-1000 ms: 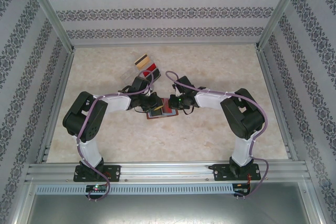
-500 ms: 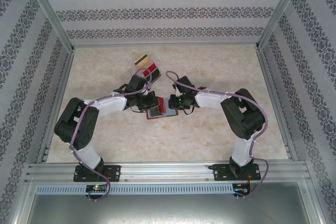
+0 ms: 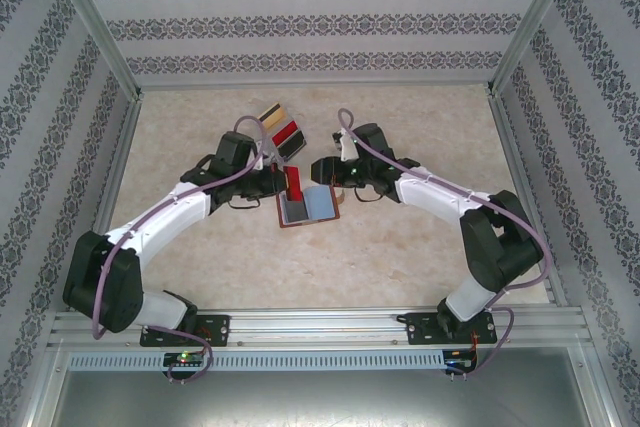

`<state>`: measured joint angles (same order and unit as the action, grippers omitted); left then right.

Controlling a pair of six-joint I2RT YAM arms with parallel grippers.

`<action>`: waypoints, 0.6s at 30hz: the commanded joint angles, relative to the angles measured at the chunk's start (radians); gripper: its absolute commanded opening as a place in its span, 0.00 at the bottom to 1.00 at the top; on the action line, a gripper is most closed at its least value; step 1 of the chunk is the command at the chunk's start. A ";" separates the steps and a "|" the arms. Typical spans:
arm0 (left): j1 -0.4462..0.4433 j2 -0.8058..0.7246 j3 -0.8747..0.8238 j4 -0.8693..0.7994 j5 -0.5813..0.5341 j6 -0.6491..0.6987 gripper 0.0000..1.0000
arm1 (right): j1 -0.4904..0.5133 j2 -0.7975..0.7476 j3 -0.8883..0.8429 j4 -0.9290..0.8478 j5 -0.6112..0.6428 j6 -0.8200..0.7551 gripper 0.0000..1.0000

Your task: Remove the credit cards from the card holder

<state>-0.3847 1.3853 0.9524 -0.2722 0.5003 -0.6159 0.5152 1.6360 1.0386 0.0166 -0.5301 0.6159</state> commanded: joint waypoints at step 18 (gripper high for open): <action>0.125 -0.032 -0.033 0.443 0.417 -0.321 0.00 | -0.059 0.094 0.066 0.515 -0.446 0.429 0.43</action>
<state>-0.2714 1.3705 0.9325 0.0639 0.8669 -0.8673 0.4603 1.7168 1.0786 0.3763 -0.9073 0.9432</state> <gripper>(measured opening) 0.054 0.452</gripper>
